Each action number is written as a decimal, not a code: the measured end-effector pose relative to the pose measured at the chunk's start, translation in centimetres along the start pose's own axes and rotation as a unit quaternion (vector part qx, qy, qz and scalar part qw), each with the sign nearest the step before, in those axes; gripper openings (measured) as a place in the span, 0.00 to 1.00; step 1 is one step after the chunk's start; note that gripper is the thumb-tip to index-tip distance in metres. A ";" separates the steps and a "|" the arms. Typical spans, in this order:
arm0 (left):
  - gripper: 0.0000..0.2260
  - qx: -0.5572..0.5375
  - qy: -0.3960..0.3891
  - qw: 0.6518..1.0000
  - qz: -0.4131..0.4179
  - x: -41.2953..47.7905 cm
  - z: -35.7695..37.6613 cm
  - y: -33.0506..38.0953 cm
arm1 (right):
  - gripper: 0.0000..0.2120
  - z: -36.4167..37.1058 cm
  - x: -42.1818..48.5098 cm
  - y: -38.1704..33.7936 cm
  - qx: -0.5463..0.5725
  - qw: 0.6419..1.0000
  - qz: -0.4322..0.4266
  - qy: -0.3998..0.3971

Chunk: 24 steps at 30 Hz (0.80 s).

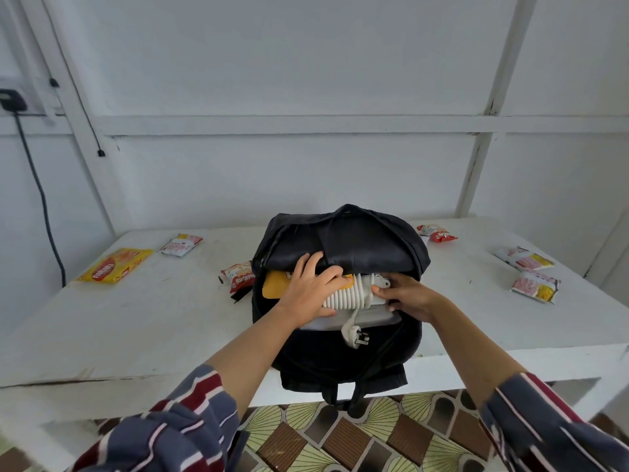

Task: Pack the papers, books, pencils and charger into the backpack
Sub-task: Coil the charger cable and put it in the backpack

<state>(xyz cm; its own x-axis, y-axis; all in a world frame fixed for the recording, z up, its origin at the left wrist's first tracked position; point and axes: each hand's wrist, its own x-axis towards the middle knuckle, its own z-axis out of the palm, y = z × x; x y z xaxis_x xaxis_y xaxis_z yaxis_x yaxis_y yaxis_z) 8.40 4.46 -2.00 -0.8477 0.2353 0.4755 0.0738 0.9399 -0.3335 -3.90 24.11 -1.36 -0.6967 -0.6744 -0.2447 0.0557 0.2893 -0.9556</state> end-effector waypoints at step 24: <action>0.29 0.028 0.074 0.997 0.005 -0.2 2.3 -0.5 | 0.24 0.8 1.1 -1.2 -0.050 0.999 -0.005 -0.021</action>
<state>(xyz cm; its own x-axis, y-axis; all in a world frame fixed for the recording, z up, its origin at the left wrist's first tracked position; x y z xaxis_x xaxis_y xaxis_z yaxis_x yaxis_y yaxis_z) 7.29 3.37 -3.77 -0.7597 0.2818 0.5861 0.0484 0.9233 -0.3811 -4.18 22.48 -0.66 -0.6654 -0.7054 -0.2442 -0.0238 0.3470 -0.9376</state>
